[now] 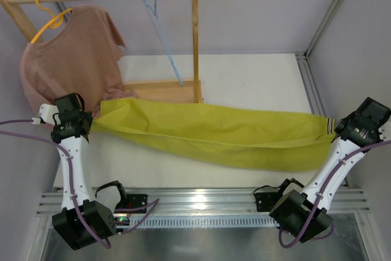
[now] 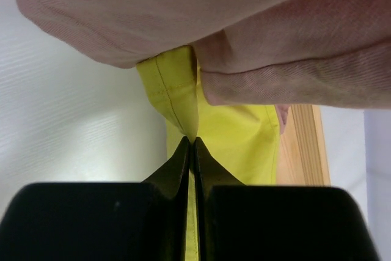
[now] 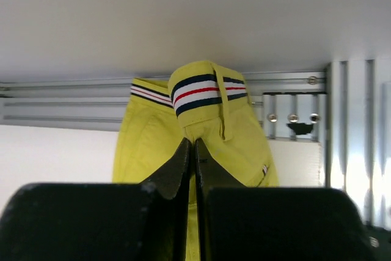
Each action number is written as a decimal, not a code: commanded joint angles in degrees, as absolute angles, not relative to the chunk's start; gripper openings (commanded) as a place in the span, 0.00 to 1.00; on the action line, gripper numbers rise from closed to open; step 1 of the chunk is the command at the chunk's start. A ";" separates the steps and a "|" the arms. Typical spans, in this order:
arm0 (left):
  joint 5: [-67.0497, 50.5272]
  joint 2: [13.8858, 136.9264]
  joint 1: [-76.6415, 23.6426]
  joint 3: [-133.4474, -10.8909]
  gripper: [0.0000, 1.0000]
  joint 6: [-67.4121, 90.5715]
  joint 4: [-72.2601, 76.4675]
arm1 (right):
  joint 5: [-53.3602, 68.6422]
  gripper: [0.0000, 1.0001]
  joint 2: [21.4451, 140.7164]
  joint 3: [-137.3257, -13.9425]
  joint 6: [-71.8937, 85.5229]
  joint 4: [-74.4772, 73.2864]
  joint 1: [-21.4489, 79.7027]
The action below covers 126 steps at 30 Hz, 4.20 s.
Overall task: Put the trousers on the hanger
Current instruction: Fold the trousers
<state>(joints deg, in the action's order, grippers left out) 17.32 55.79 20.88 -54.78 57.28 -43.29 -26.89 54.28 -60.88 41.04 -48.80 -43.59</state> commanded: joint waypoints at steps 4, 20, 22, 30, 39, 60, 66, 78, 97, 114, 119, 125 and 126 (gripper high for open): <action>13.27 59.67 20.31 -58.45 0.00 60.91 -35.69 | -16.88 0.04 50.28 -54.50 45.61 -30.52 -43.24; 14.50 65.56 19.95 -62.84 0.00 67.23 -32.00 | -12.75 0.04 54.58 -51.07 48.07 -22.59 -42.80; 13.89 66.00 20.04 -62.75 0.00 68.20 -30.85 | -11.61 0.04 54.49 -50.54 48.69 -20.75 -42.71; 9.33 70.74 20.04 -62.75 0.00 69.61 -25.76 | -7.92 0.04 55.01 -47.82 49.92 -16.18 -42.63; 3.16 76.29 19.95 -62.49 0.00 69.96 -18.46 | -3.78 0.04 58.35 -44.03 50.01 -5.89 -42.36; -8.96 73.22 15.39 -58.72 0.65 62.76 -16.15 | 11.42 0.59 57.93 -46.85 38.32 -10.45 -23.74; -8.18 68.21 8.10 -51.95 0.65 57.59 -15.73 | 9.84 0.71 52.13 -46.41 40.17 -17.83 -12.69; -13.70 58.72 -1.84 -41.76 0.66 47.28 -19.86 | 2.56 0.73 50.71 -38.77 41.20 -28.30 15.62; -12.31 50.62 -6.59 -43.50 0.65 47.02 -25.84 | -25.05 0.59 81.12 -49.13 39.13 -16.88 59.94; -2.03 51.60 -6.59 -47.99 0.63 49.93 -35.61 | -12.73 0.49 77.43 -45.27 19.33 -11.60 61.17; 2.20 46.50 -6.59 -49.73 0.65 48.52 -38.75 | -24.86 0.47 79.36 -48.68 24.86 -17.10 60.74; -1.39 46.40 -6.59 -49.83 0.66 48.52 -38.84 | -24.55 0.58 79.80 -53.88 23.22 -21.45 60.38; -1.93 46.84 -6.59 -50.10 0.65 48.43 -39.46 | -23.56 0.59 79.89 -52.31 21.81 -21.18 60.47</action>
<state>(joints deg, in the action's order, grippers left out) -0.69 45.69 -6.48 -48.31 49.82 -38.17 -23.38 80.25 -51.96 23.86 -20.78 60.45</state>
